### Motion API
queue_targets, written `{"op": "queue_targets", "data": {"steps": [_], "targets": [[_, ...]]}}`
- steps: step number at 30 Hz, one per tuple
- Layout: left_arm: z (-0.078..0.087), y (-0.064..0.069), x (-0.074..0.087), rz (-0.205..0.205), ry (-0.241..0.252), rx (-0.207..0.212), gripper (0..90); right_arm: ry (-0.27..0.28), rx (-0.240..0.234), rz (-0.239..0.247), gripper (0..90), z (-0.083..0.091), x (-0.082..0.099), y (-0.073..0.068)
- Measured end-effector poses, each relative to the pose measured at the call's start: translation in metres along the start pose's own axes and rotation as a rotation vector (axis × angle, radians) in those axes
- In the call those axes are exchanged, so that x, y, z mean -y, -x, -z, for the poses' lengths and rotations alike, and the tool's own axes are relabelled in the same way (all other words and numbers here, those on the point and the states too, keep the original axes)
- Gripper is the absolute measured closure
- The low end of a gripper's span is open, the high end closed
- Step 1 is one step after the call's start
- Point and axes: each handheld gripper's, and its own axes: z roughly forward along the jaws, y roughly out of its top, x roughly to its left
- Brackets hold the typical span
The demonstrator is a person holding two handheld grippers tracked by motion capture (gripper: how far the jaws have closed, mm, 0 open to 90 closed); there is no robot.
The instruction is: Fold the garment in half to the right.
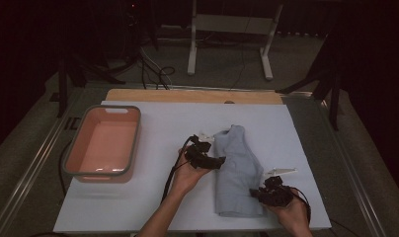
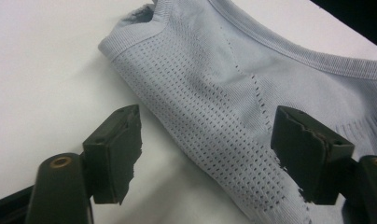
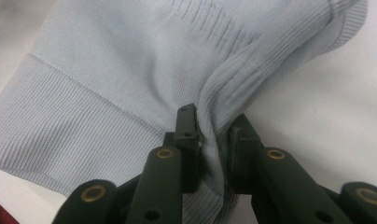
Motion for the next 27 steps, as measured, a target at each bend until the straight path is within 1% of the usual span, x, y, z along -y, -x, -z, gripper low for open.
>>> {"op": "queue_targets", "data": {"steps": [3, 6, 11, 16, 24, 27], "targets": [[-0.001, 0.000, -0.001, -0.002, 0.001, -0.001, 23.3, 0.000, 0.000, 0.001, 77.5, 0.000, 0.000, 0.000], [-0.002, -0.003, -0.006, -0.008, 0.005, -0.002, 20.7, 0.000, 0.005, -0.003, 77.5, 0.000, 0.000, -0.001], [-0.002, -0.006, -0.010, 0.002, 0.017, -0.001, 19.9, 0.001, 0.010, 0.008, 77.4, 0.000, 0.000, -0.001], [-0.004, -0.008, -0.011, 0.002, 0.018, -0.001, 19.1, 0.001, 0.013, 0.008, 77.3, 0.000, 0.000, -0.001], [-0.006, -0.010, -0.012, 0.014, 0.025, -0.005, 16.3, -0.001, 0.017, 0.005, 77.2, 0.000, 0.000, -0.002], [-0.007, -0.011, -0.013, 0.018, 0.028, -0.012, 15.9, -0.001, 0.018, 0.004, 77.0, 0.000, 0.000, -0.002]]}}
